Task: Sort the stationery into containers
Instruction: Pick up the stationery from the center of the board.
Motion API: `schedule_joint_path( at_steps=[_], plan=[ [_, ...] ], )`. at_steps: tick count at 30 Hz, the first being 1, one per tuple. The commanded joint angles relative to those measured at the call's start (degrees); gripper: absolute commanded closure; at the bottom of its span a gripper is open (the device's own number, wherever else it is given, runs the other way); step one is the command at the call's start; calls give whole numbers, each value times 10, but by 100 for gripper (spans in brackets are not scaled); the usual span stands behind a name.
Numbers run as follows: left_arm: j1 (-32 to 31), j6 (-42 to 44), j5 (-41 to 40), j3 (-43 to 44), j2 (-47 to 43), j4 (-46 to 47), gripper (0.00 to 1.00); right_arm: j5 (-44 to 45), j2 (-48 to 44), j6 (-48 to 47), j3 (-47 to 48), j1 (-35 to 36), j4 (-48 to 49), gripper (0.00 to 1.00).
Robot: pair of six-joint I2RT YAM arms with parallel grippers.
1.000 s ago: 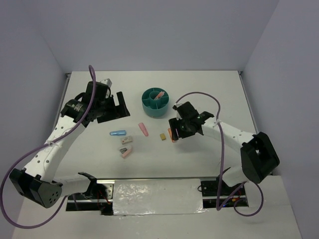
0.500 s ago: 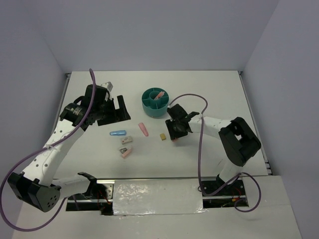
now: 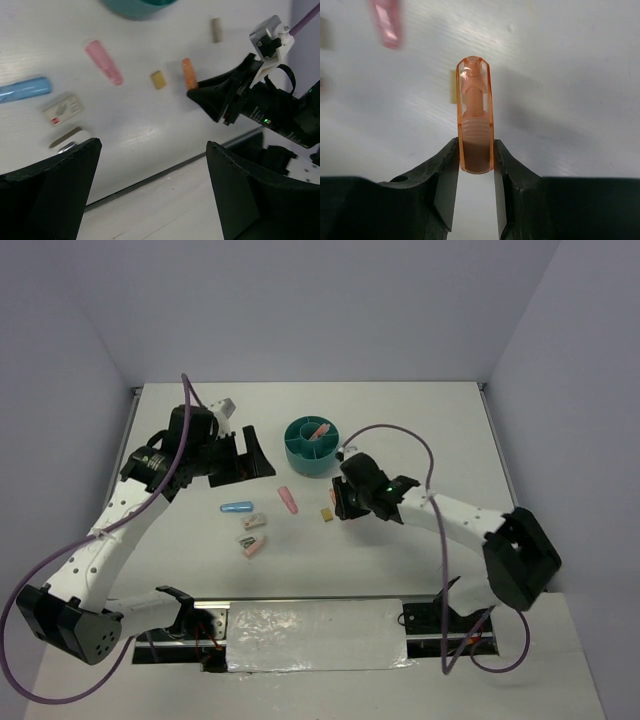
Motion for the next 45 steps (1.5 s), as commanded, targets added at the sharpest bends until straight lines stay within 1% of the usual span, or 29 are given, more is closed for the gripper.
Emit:
schedule_joint_path(
  at_steps=[1, 2, 3, 5, 6, 7, 8, 12, 15, 18, 20, 24, 26, 27, 28, 29, 30, 32, 34, 37, 38, 39, 40, 41, 42, 43, 45],
  plan=[
    [1, -21, 176, -1, -5, 144, 1, -61, -99, 16, 9, 2, 74, 100],
    [0, -54, 208, -8, -6, 217, 1, -122, -128, 9, 9, 5, 86, 100],
    [0, -74, 255, -20, -6, 252, 1, -153, -142, 7, 8, 6, 109, 100],
    [-1, -116, 280, -23, 0, 303, 1, -200, -171, 4, 15, 12, 115, 100],
    [-2, -124, 289, -17, 3, 332, 1, -208, -179, 3, 25, 18, 116, 100],
    [-6, -128, 298, -12, 12, 342, 1, -209, -193, 2, 30, 21, 113, 100],
    [-8, -129, 298, -3, 17, 343, 1, -199, -198, 7, 35, 24, 111, 100],
    [-31, -113, 296, 50, 58, 300, 4, -188, -230, 16, 59, 29, 108, 100],
    [-48, -116, 300, 60, 75, 288, 9, -176, -233, 11, 77, 29, 98, 100],
    [-61, -105, 282, 72, 95, 254, 19, -164, -239, 2, 87, 30, 96, 100],
    [-66, -92, 274, 78, 103, 226, 21, -159, -240, 1, 94, 29, 91, 100],
    [-69, -94, 270, 79, 106, 223, 27, -157, -239, -5, 106, 31, 83, 100],
    [-70, -93, 269, 84, 109, 222, 33, -155, -241, -5, 108, 32, 83, 100],
    [-71, -93, 269, 86, 110, 220, 41, -154, -242, -6, 108, 32, 83, 100],
    [-71, -91, 268, 88, 113, 216, 44, -152, -242, -6, 109, 31, 83, 100],
    [-72, -91, 268, 90, 116, 215, 54, -152, -240, -6, 114, 33, 80, 100],
    [-72, -92, 270, 92, 117, 216, 58, -152, -240, -7, 115, 33, 78, 100],
    [-74, -96, 271, 93, 119, 221, 61, -157, -238, -10, 122, 35, 74, 100],
    [-74, -98, 272, 94, 120, 224, 69, -157, -239, -10, 121, 36, 76, 100],
    [-76, -94, 280, 106, 131, 234, 88, -154, -245, -10, 117, 38, 74, 99],
    [-77, -90, 280, 113, 135, 231, 97, -153, -251, -11, 114, 38, 76, 98],
    [-77, -80, 277, 120, 139, 221, 100, -152, -254, -10, 110, 39, 79, 95],
    [-77, -76, 269, 131, 145, 219, 100, -146, -264, -9, 102, 38, 81, 88],
    [-77, -68, 265, 137, 147, 216, 100, -143, -269, -7, 97, 37, 85, 82],
    [-77, -63, 254, 150, 148, 214, 100, -140, -277, -4, 91, 39, 86, 74],
    [-77, -56, 246, 159, 151, 209, 100, -137, -281, -3, 87, 36, 85, 56],
    [-77, -37, 231, 192, 156, 186, 100, -136, -285, -5, 80, 35, 81, 42]
  ],
)
